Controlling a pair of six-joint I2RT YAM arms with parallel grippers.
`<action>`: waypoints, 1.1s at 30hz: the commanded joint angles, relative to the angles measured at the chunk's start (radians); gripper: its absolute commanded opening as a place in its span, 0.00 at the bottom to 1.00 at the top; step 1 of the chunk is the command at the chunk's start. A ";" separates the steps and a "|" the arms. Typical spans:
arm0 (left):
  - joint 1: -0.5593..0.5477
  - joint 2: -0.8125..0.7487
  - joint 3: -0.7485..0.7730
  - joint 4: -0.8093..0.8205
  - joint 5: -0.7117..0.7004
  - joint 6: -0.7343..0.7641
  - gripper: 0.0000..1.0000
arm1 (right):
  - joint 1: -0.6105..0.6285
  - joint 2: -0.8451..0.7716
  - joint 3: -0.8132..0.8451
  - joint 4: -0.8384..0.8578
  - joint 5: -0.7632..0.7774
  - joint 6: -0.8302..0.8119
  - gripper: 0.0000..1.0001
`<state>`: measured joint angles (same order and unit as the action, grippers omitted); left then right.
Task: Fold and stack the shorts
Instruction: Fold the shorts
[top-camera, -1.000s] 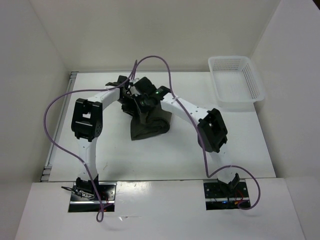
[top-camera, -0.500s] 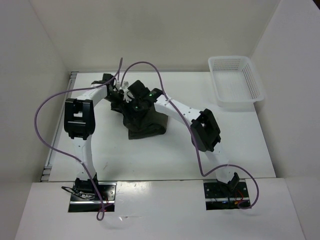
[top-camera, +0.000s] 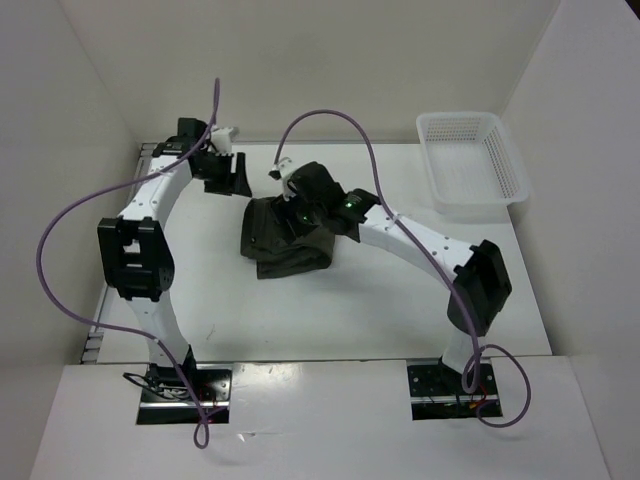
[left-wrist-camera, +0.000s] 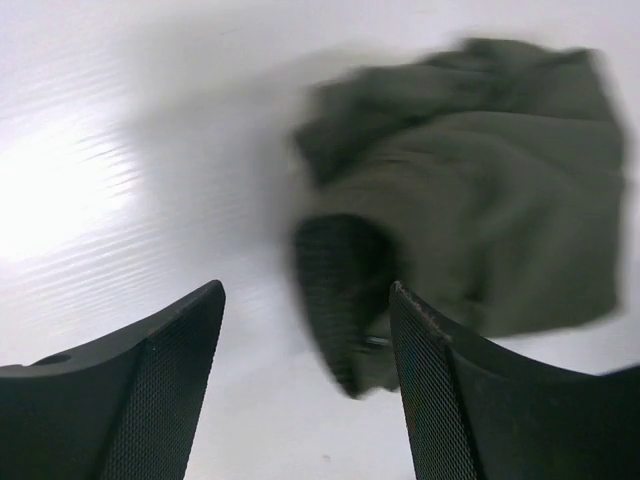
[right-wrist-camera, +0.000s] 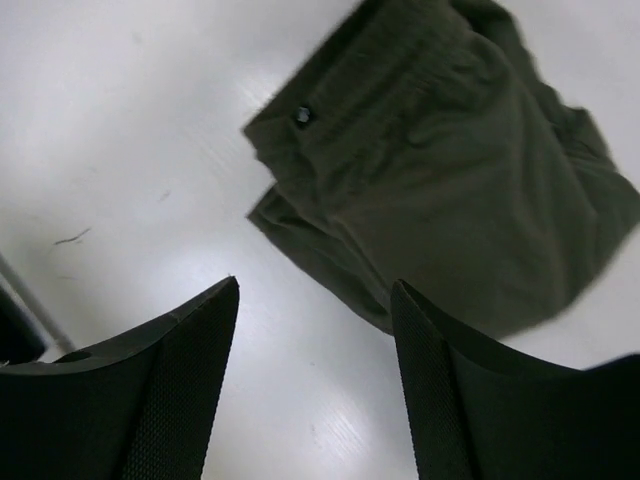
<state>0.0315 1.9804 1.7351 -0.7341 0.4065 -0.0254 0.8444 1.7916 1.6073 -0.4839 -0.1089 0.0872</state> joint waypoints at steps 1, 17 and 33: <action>-0.094 -0.107 -0.037 -0.004 0.068 0.025 0.74 | -0.002 -0.044 -0.092 0.061 0.233 0.005 0.67; -0.200 -0.022 -0.155 -0.045 -0.101 0.025 0.73 | -0.011 0.060 -0.273 0.093 0.409 0.118 0.61; -0.162 0.005 -0.126 -0.134 0.129 0.025 0.04 | -0.062 -0.041 -0.420 0.154 0.445 0.175 0.04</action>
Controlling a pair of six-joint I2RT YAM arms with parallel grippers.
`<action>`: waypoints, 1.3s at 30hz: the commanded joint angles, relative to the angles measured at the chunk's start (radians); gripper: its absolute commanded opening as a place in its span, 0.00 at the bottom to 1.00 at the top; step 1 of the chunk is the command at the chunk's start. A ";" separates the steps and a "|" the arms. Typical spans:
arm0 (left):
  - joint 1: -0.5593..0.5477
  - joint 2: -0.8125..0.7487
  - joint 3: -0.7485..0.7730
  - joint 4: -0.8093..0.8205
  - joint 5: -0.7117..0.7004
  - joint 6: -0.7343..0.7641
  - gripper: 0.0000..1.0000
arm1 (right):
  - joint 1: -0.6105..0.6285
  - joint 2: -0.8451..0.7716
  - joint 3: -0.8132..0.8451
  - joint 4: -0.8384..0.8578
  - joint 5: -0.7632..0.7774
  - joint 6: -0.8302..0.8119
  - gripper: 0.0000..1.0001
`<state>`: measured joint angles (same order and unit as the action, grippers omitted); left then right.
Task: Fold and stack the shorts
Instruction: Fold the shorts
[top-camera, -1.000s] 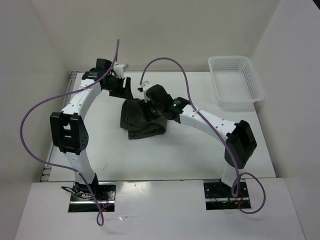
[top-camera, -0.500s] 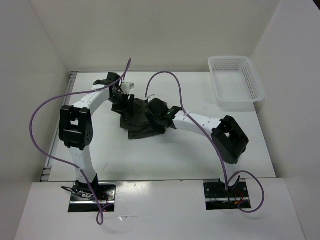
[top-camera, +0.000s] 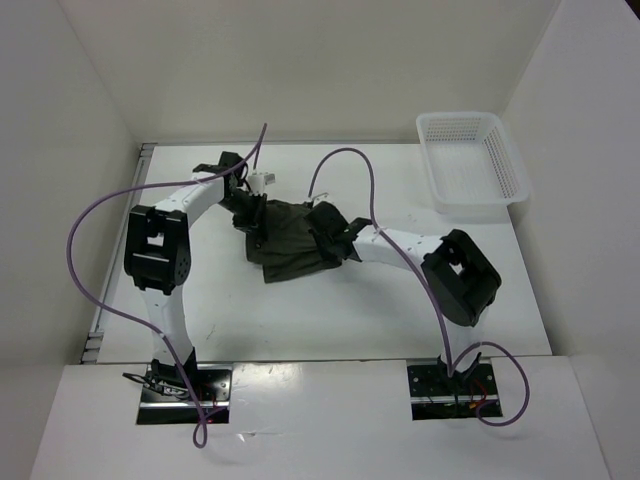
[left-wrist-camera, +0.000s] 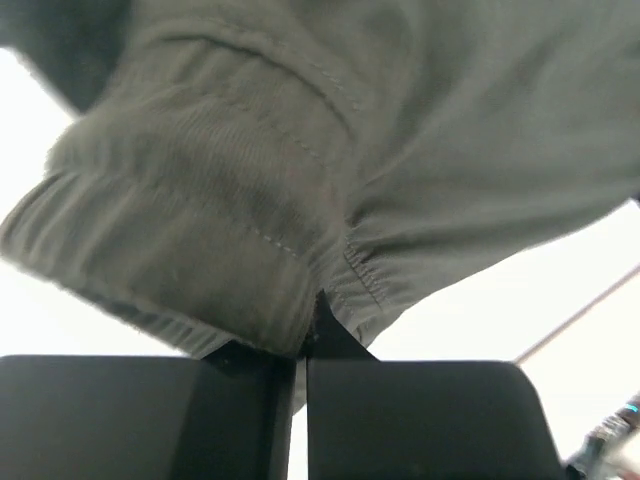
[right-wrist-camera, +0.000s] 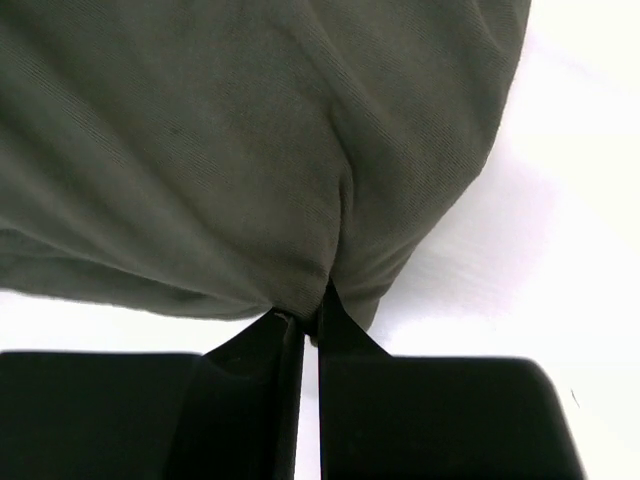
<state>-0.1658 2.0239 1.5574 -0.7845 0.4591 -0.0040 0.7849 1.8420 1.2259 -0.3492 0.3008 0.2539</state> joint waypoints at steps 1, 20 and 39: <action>0.044 -0.050 0.087 -0.110 0.076 0.004 0.02 | -0.003 -0.125 -0.064 0.009 0.035 0.008 0.04; 0.072 -0.048 -0.117 -0.188 0.045 0.004 0.40 | -0.003 -0.259 -0.202 -0.019 -0.192 -0.096 0.74; 0.038 -0.117 0.130 -0.167 -0.024 0.004 0.58 | -0.012 -0.147 -0.002 0.127 -0.423 -0.087 0.07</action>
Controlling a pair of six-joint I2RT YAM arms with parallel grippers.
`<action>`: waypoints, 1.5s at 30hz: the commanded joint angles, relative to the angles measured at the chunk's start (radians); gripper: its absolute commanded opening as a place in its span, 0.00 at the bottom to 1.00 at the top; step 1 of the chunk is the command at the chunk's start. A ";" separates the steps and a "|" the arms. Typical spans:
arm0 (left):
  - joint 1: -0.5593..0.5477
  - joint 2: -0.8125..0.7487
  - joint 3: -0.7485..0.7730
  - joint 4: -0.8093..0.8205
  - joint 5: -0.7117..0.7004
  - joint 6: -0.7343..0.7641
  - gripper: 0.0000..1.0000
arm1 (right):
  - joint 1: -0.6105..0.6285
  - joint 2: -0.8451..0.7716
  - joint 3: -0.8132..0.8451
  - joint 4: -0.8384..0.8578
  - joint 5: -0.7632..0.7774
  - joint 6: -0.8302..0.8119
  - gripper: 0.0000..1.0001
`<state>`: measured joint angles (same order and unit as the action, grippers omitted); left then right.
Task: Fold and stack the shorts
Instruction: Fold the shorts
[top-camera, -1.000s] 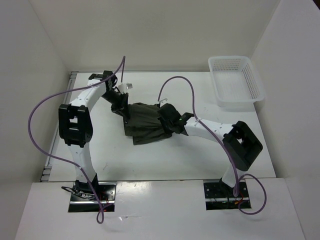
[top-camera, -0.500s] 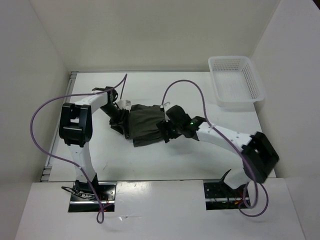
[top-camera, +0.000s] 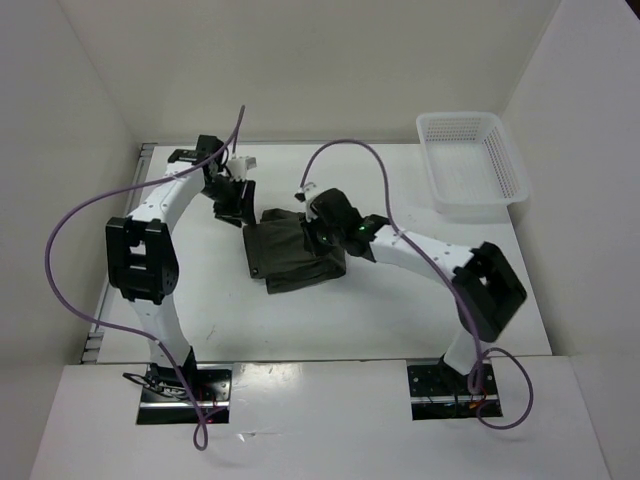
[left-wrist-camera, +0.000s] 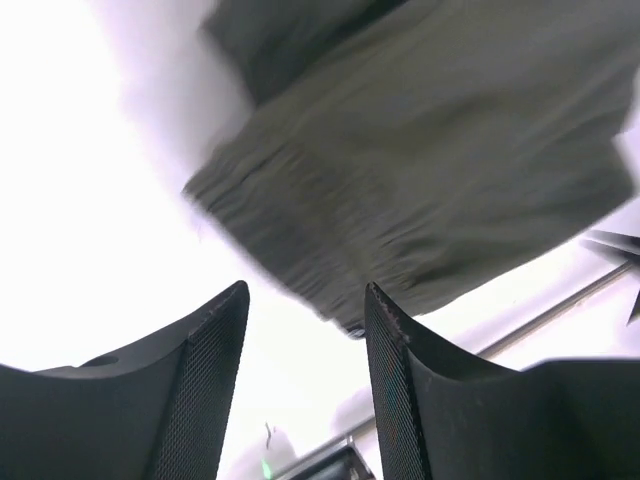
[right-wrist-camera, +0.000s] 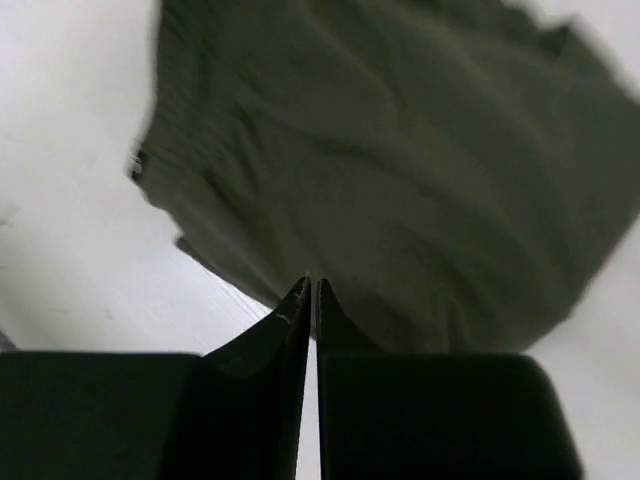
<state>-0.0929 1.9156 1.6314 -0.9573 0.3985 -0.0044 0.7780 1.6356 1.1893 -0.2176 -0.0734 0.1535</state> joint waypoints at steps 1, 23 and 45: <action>-0.050 0.008 0.070 0.006 0.057 0.004 0.58 | -0.005 0.091 0.044 -0.005 -0.066 0.014 0.04; -0.059 0.191 0.114 0.152 -0.049 0.004 0.55 | -0.005 0.087 -0.039 -0.046 -0.020 0.060 0.16; 0.272 -0.398 -0.237 0.410 -0.153 0.004 1.00 | -0.467 -0.281 -0.117 -0.037 -0.023 0.208 0.86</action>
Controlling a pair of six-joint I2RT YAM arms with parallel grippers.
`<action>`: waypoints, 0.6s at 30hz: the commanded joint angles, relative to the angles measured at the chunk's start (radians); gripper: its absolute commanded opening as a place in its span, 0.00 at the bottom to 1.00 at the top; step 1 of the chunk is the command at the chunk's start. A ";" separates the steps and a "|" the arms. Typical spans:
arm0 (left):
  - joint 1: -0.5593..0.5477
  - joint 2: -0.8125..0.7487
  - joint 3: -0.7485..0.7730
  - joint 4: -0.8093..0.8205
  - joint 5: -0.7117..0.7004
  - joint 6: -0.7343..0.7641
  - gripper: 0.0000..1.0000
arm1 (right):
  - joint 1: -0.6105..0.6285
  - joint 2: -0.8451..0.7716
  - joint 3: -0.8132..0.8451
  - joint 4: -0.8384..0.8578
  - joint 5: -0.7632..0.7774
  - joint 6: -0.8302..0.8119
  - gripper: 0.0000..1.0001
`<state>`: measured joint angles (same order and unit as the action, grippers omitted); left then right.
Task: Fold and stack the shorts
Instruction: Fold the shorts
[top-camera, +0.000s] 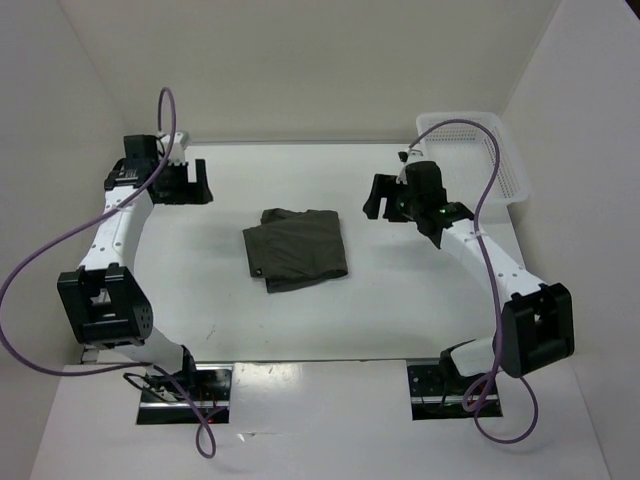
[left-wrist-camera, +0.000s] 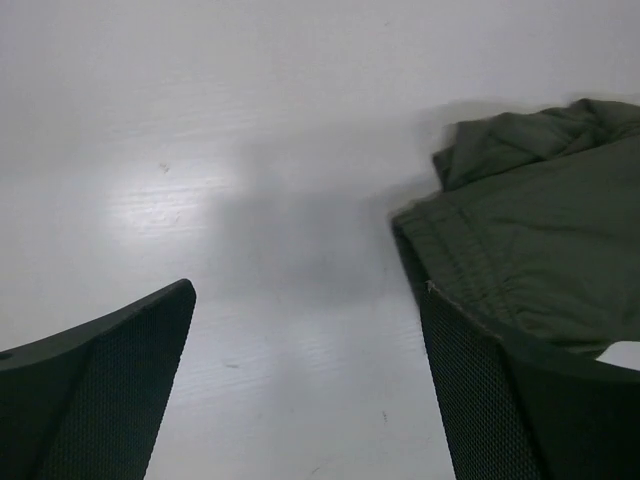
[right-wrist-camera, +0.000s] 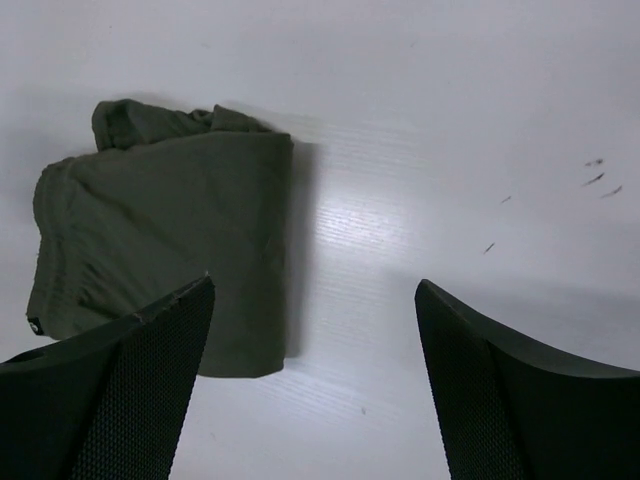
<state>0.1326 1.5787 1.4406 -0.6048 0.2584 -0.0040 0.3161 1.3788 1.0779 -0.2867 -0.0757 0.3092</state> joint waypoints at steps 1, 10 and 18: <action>0.073 -0.075 -0.061 0.066 -0.013 0.004 1.00 | -0.017 -0.024 -0.006 0.032 0.002 0.053 0.87; 0.280 -0.131 -0.175 0.232 -0.106 0.004 1.00 | -0.127 -0.004 0.053 -0.051 0.063 0.031 0.90; 0.280 -0.131 -0.186 0.275 -0.248 0.004 1.00 | -0.141 -0.015 0.013 -0.060 0.063 0.022 0.92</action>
<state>0.4114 1.4872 1.2617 -0.3904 0.0692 -0.0040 0.1741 1.3792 1.0920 -0.3367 -0.0223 0.3363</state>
